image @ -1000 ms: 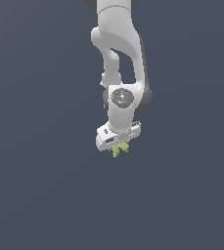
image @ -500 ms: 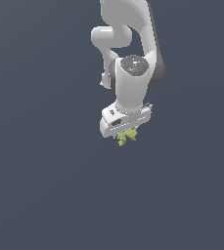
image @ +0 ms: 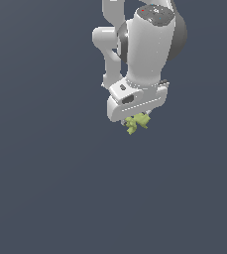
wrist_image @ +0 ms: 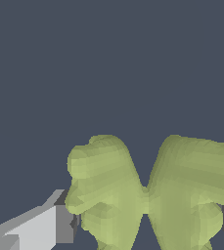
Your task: Pick up the object and move it to a goal position.
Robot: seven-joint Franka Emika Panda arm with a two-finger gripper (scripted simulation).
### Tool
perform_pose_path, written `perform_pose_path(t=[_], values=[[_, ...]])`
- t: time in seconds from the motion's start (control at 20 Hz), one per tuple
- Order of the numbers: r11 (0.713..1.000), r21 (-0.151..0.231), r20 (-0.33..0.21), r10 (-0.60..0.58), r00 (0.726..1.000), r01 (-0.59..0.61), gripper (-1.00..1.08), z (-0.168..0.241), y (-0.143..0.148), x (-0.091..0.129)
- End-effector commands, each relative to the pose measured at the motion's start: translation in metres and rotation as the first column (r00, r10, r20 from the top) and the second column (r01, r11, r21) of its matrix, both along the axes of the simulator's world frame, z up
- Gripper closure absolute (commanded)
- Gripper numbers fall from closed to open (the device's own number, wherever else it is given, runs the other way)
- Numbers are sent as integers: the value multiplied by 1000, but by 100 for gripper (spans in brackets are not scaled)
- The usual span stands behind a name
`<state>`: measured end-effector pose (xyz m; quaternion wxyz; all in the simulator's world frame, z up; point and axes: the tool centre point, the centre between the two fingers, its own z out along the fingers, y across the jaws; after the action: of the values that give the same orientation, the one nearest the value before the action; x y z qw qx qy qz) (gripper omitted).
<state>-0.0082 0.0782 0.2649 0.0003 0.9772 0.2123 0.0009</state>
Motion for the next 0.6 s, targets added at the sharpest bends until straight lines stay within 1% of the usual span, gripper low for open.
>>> perform_pose_path(t=[0.0, 0.25, 0.55], values=[[1000, 0, -2, 0, 1000, 0, 108, 16, 4, -1], [1000, 0, -2, -1, 1000, 1, 108, 34, 8, -1], [1000, 0, -2, -1, 1000, 1, 108, 38, 9, 1]])
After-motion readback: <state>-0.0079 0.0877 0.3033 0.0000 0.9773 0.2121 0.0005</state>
